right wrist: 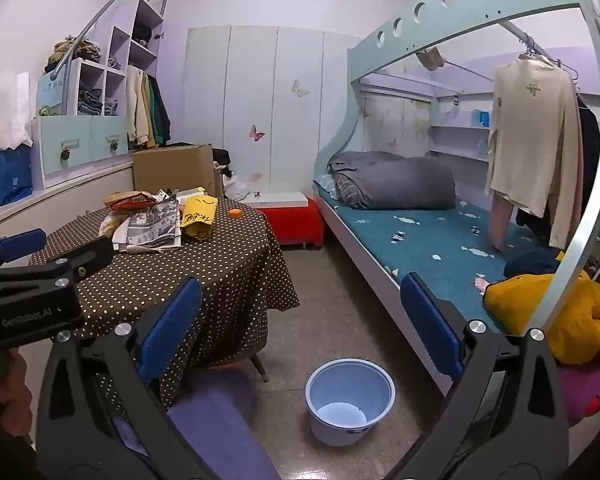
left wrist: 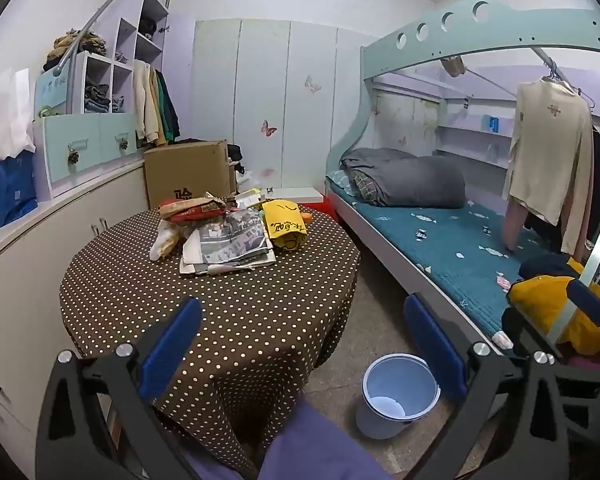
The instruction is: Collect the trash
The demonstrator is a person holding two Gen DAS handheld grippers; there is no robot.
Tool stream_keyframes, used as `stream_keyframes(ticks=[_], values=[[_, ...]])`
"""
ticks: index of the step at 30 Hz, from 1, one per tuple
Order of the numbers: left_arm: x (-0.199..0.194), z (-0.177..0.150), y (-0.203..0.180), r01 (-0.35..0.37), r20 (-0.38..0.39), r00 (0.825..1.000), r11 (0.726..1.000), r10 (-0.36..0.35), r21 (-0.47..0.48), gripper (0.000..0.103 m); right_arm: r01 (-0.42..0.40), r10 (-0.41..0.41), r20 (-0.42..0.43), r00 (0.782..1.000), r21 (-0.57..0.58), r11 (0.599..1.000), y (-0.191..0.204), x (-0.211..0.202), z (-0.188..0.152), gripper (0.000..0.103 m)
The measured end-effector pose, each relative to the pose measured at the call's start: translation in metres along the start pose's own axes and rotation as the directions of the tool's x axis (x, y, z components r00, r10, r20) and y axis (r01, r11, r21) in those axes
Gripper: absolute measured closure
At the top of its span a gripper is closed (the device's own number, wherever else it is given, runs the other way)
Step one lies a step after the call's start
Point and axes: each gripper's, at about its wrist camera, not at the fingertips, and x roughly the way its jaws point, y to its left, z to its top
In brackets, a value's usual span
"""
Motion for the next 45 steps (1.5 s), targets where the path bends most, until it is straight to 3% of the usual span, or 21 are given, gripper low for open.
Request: stream_keyframes(ticks=[45], values=[[-0.0005, -0.0023, -0.0002, -0.053, -0.016, 0.998, 0.999, 0.053, 0.007, 0.004, -0.048, 0.048, -0.02, 0.999, 0.015, 0.999, 0.0025, 0.0073, -0.0022, 0.006]])
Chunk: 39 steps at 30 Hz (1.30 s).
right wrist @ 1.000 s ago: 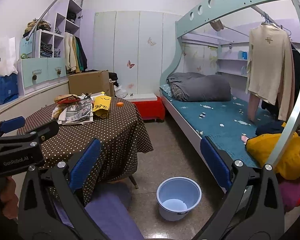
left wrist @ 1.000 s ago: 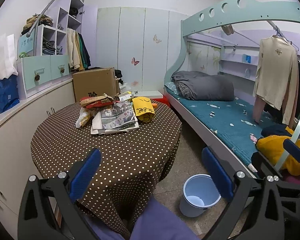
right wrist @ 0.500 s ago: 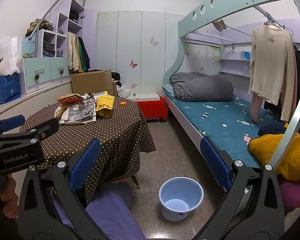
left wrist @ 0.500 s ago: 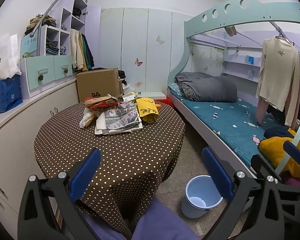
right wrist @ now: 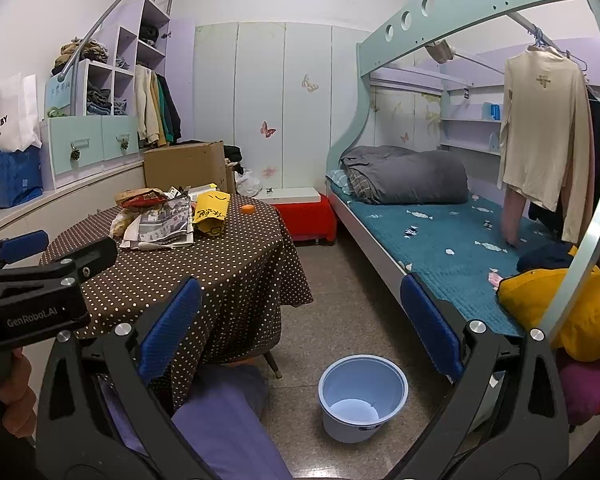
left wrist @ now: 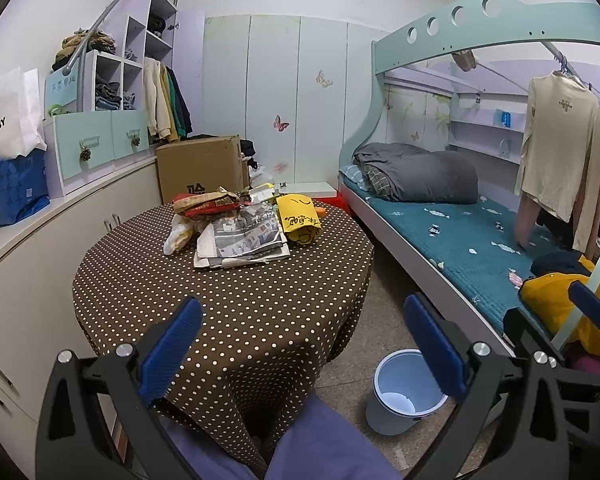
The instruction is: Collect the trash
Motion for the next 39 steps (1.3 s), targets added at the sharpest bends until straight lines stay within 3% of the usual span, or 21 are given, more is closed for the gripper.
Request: stream_keyframes(ticks=[33, 39], values=[[0.008, 0.001, 0.007, -0.012, -0.03, 0.999, 1.0, 0.012, -0.022, 0.004, -0.018, 0.018, -0.024, 1.0, 0.001, 1.0, 0.005, 0.008, -0.002, 0.006], [0.017, 0.005, 0.017, -0.046, -0.06, 0.997, 0.998, 0.044, -0.031, 0.004, -0.045, 0.045, -0.05, 0.998, -0.001, 0.999, 0.012, 0.021, 0.005, 0.006]])
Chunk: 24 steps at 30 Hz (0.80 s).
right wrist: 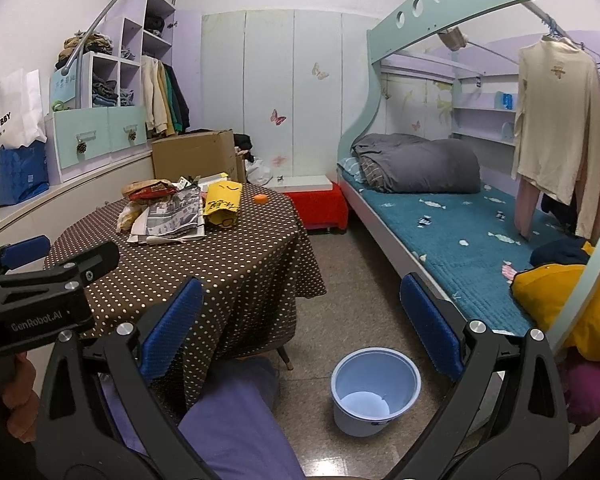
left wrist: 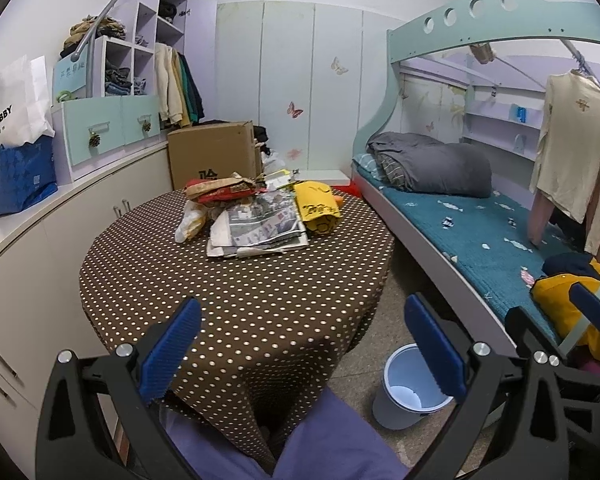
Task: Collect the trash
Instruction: 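Grasp the yellow snack bag with the right tool while the left tool grasps the white plastic bag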
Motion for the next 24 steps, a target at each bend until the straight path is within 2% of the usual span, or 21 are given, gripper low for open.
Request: stream_keyframes(ticks=[13, 16, 24], values=[[0.03, 0.027, 0.041, -0.069, -0.079, 0.995, 0.994, 0.062, -0.083, 0.004, -0.109, 0.108, -0.08, 0.991, -0.007, 0.994, 0.033, 0.047, 0.031, 0.006], [0.039, 0.034, 0.051, -0.088, -0.104, 0.992, 0.991, 0.077, -0.098, 0.004, -0.152, 0.152, -0.115, 0.982, 0.007, 0.988, 0.041, 0.065, 0.037, 0.006], [0.077, 0.051, 0.075, -0.115, -0.184, 0.979, 0.983, 0.088, -0.142, 0.004, -0.188, 0.186, -0.178, 0.966, 0.005, 0.982, 0.061, 0.109, 0.054, 0.006]])
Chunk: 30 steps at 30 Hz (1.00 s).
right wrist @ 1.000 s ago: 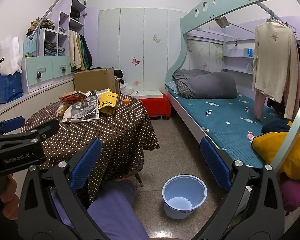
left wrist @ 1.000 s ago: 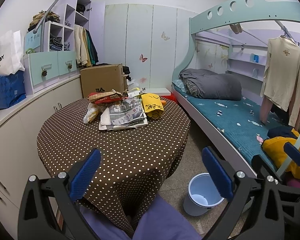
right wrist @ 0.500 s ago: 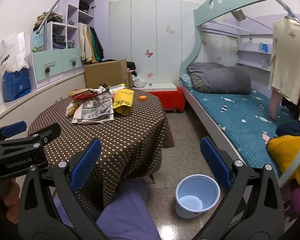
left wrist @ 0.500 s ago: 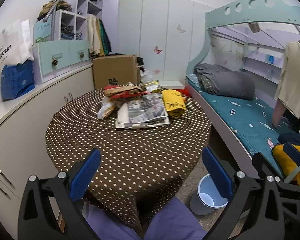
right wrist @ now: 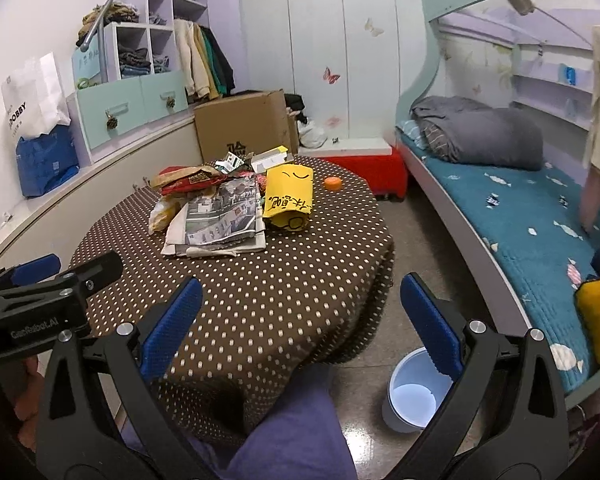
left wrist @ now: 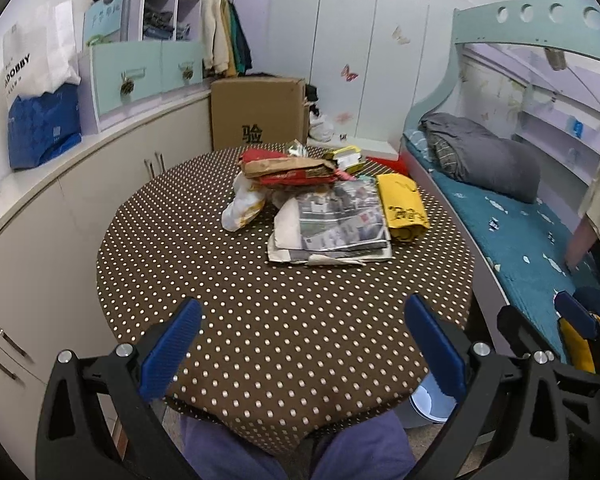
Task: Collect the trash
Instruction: 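Grasp the yellow snack bag with the right tool while the left tool grasps the white plastic bag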
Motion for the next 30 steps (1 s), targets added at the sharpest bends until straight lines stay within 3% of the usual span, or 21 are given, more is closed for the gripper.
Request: stream_keyframes(ticks=[8, 21, 30], values=[[0.046, 0.03, 0.013, -0.02, -0.068, 0.998, 0.999, 0.018, -0.033, 0.004, -0.007, 0.007, -0.037, 0.999, 0.001, 1.0, 0.004, 0.055, 0.035, 0.006], [0.125, 0.075, 0.066, -0.178, -0.089, 0.981, 0.98, 0.171, -0.083, 0.004, 0.016, -0.015, -0.131, 0.991, 0.009, 1.0, 0.002, 0.153, 0.068, 0.006], [0.188, 0.095, 0.083, -0.156, -0.165, 0.975, 0.988, 0.15, -0.023, 0.004, 0.029, -0.026, -0.21, 0.977, 0.012, 1.0, 0.001, 0.203, 0.074, 0.006]])
